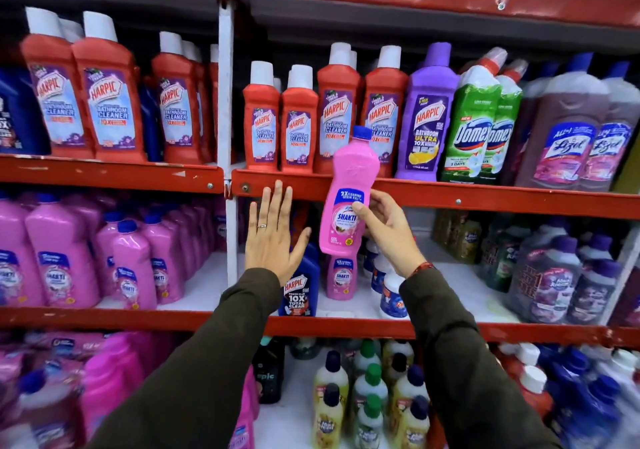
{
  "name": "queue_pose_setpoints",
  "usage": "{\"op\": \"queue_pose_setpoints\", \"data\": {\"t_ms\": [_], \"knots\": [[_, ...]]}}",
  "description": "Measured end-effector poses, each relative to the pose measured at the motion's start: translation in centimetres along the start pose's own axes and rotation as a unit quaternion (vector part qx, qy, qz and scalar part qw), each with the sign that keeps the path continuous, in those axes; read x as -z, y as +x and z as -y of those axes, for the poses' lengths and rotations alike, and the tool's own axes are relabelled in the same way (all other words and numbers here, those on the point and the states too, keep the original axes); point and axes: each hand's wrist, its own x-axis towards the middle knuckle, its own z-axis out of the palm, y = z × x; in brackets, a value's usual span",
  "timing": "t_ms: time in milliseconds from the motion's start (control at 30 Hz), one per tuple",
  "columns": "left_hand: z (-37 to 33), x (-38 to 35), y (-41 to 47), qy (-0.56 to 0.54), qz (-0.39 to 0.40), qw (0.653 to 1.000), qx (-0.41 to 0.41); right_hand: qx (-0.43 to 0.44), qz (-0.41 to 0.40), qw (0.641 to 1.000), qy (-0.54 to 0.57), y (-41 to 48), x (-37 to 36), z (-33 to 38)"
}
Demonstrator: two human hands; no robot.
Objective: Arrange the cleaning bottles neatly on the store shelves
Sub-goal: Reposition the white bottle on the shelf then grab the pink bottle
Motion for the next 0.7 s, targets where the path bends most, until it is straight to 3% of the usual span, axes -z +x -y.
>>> {"op": "queue_pose_setpoints", "data": {"t_ms": [300,567,700], "knots": [[2.2,-3.5,-7.8,-0.001,0.055,0.997,0.052,-0.045,0.004,0.999,-0.023,-4.2,0.6,-7.2],[4.1,-8.0,-14.7,0.002,0.255,0.961,0.104,-0.091,0.002,0.995,-0.046,-5.8,1.1,-12.5],[4.3,-9.0,-15.4,0.024,0.301,0.95,0.081,-0.106,-0.011,0.993,-0.046,-5.8,1.0,-14.1]]}}
